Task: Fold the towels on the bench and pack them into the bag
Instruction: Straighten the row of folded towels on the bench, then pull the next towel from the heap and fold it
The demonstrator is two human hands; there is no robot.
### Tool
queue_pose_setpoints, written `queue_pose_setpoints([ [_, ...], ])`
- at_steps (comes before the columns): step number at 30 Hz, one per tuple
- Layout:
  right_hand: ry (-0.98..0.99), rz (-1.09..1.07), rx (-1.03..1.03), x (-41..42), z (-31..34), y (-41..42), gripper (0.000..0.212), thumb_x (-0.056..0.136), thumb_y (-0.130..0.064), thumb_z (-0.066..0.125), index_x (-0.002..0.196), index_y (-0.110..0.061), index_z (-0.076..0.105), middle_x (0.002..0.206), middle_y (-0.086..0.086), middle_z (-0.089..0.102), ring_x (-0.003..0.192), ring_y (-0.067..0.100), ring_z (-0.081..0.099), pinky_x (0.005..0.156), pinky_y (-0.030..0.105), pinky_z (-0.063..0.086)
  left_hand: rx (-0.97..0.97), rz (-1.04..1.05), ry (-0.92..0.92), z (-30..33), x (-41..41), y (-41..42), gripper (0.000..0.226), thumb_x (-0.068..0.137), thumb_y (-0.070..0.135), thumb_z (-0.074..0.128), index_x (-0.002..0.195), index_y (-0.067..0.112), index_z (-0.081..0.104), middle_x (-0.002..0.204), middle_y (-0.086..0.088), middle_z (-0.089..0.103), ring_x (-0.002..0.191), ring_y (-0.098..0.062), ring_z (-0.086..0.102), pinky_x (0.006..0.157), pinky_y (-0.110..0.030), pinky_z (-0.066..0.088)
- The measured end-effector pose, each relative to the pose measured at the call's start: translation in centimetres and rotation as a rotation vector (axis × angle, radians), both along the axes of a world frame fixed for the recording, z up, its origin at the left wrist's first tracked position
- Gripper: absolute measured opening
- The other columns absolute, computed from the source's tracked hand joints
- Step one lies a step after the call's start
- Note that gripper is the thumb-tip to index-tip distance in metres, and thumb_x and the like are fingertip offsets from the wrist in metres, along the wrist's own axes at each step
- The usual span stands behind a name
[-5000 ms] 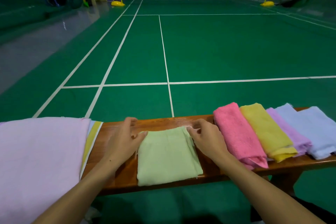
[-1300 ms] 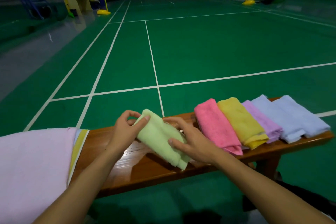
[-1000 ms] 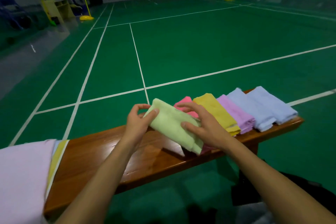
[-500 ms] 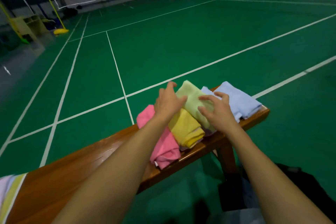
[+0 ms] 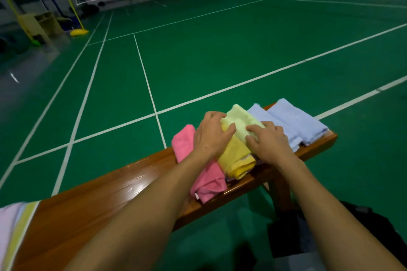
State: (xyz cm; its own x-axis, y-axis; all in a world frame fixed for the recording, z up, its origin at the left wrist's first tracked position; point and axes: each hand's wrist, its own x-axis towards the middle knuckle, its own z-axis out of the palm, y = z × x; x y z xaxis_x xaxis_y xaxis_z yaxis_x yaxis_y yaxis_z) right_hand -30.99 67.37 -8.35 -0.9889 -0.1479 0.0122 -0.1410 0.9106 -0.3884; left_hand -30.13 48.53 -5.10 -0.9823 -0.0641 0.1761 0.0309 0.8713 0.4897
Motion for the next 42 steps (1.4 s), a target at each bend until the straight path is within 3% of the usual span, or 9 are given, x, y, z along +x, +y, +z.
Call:
queue_pose_setpoints([
  [6, 0.458, 0.103, -0.285, 3.4, 3.8, -4.5, 0.034, 0.102, -0.029, 0.061, 0.132, -0.014, 0.065, 0.136, 0.012, 0.056, 0.127, 0.036, 0.05, 0.106, 0.051, 0.045, -0.067, -0.01, 0.25, 5.1, 7.4, -9.2, 0.022, 0.097, 0.049, 0.06, 0.112, 0.033, 0.065, 0.118, 0.015, 0.062, 0.096, -0.011, 0.065, 0.081, -0.037, 0.053],
  [11, 0.577, 0.32, -0.473, 9.8, 6.3, -13.3, 0.021, 0.103, -0.017, 0.061, 0.123, -0.012, 0.064, 0.119, 0.004, 0.061, 0.108, 0.017, 0.055, 0.093, 0.026, 0.043, -0.187, 0.183, 0.269, 6.8, 16.9, -19.5, 0.014, 0.096, 0.046, 0.059, 0.102, 0.034, 0.063, 0.104, 0.017, 0.064, 0.084, -0.005, 0.064, 0.073, -0.034, 0.054],
  [17, 0.383, 0.607, -0.478, 17.1, 3.3, -24.4, 0.02, 0.102, -0.026, 0.059, 0.121, -0.018, 0.063, 0.114, -0.004, 0.06, 0.105, 0.017, 0.059, 0.091, 0.039, 0.053, -0.287, 0.381, 0.07, 6.2, 29.1, -32.1, 0.013, 0.099, 0.046, 0.06, 0.102, 0.034, 0.066, 0.101, 0.017, 0.068, 0.085, -0.007, 0.064, 0.072, -0.034, 0.053],
  [20, 0.2, 0.696, -0.465, 20.4, 2.1, -30.3, 0.024, 0.104, -0.035, 0.056, 0.124, -0.023, 0.062, 0.116, -0.011, 0.058, 0.102, 0.005, 0.06, 0.09, 0.033, 0.056, -0.341, 0.48, -0.047, 5.2, 34.8, -37.3, 0.018, 0.101, 0.048, 0.058, 0.108, 0.033, 0.066, 0.108, 0.016, 0.069, 0.087, -0.007, 0.062, 0.07, -0.03, 0.045],
  [24, -0.033, 0.742, -0.503, 24.6, 1.2, -38.0, 0.024, 0.104, -0.035, 0.06, 0.123, -0.021, 0.062, 0.111, -0.01, 0.061, 0.093, 0.001, 0.061, 0.082, 0.024, 0.052, -0.367, 0.639, -0.136, 3.3, 40.8, -43.5, 0.028, 0.101, 0.053, 0.06, 0.118, 0.031, 0.066, 0.12, 0.01, 0.07, 0.097, -0.012, 0.066, 0.074, -0.029, 0.047],
  [30, -0.31, 0.667, -0.469, 29.3, 0.0, -48.7, 0.03, 0.103, -0.03, 0.062, 0.128, -0.013, 0.062, 0.115, 0.0, 0.069, 0.098, 0.016, 0.065, 0.088, 0.039, 0.058, -0.34, 0.824, -0.328, -0.7, 46.1, -50.5, 0.058, 0.096, 0.068, 0.057, 0.133, 0.023, 0.055, 0.131, -0.004, 0.06, 0.111, -0.025, 0.06, 0.082, -0.042, 0.056],
  [36, -0.255, 0.517, -0.34, 31.0, -0.3, -53.9, 0.017, 0.097, -0.028, 0.066, 0.09, -0.014, 0.06, 0.085, 0.002, 0.068, 0.072, 0.02, 0.063, 0.052, 0.035, 0.046, -0.244, 0.926, -0.147, -3.4, 46.4, -52.4, 0.027, 0.101, 0.052, 0.062, 0.096, 0.026, 0.061, 0.095, 0.009, 0.064, 0.085, -0.017, 0.061, 0.068, -0.039, 0.056],
  [39, -0.275, 0.492, -0.309, 30.8, -1.1, -54.6, 0.024, 0.088, -0.021, 0.063, 0.068, -0.007, 0.065, 0.064, 0.009, 0.067, 0.054, 0.026, 0.066, 0.053, 0.047, 0.06, -0.113, 0.966, -0.128, -3.7, 46.2, -52.7, 0.025, 0.102, 0.044, 0.064, 0.083, 0.028, 0.057, 0.079, 0.014, 0.064, 0.072, -0.01, 0.059, 0.062, -0.033, 0.048],
  [42, -0.315, 0.489, -0.363, 30.8, -0.7, -54.5, 0.023, 0.093, -0.031, 0.059, 0.078, -0.013, 0.061, 0.071, 0.005, 0.068, 0.059, 0.026, 0.068, 0.058, 0.045, 0.062, 0.013, 0.986, -0.059, -3.2, 46.3, -52.8, 0.024, 0.099, 0.044, 0.068, 0.083, 0.03, 0.06, 0.079, 0.014, 0.066, 0.072, -0.01, 0.061, 0.067, -0.036, 0.053],
])
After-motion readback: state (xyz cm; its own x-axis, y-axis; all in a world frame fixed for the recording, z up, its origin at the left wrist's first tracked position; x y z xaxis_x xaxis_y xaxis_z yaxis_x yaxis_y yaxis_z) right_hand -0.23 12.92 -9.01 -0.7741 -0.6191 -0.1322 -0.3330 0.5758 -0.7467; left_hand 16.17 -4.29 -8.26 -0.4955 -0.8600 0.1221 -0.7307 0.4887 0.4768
